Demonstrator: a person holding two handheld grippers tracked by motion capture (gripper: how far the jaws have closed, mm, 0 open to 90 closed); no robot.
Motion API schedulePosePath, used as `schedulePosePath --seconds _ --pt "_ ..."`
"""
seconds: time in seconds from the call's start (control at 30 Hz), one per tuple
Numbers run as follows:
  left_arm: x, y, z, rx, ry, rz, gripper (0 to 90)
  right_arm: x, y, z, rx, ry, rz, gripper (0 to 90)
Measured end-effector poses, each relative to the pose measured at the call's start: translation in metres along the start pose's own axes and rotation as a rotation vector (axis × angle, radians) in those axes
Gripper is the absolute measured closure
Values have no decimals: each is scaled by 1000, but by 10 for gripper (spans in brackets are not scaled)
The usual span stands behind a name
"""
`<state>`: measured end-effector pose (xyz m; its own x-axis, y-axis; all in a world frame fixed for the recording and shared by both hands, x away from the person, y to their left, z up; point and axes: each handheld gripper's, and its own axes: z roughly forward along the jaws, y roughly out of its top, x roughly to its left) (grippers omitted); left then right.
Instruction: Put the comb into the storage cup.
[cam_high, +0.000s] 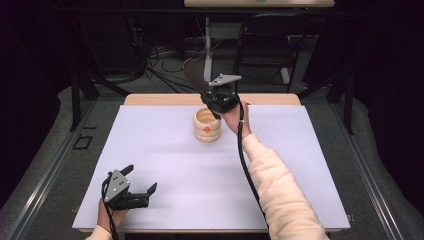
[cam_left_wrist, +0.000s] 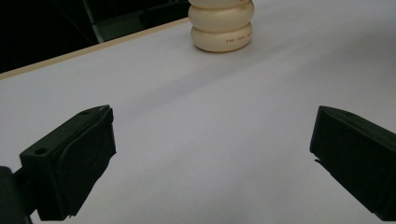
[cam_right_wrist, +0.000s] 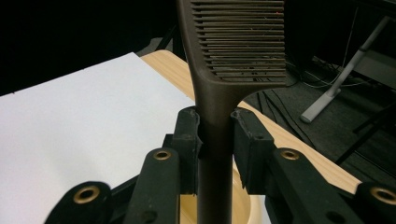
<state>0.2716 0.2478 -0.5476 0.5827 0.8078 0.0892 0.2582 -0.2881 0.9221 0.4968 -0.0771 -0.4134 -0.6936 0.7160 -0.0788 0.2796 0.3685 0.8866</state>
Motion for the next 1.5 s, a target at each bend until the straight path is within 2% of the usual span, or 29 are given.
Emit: schedulePosePath --seconds 0.2,0.93,1.5 --pt "-1 0 0 -1 2 13 0 2 0 5 1 -5 -7 720" --pt "-1 0 0 -4 0 9 1 6 9 16 -31 -15 -11 719" --pt "-1 1 -1 -4 0 9 0 7 5 27 -21 -11 -13 719"
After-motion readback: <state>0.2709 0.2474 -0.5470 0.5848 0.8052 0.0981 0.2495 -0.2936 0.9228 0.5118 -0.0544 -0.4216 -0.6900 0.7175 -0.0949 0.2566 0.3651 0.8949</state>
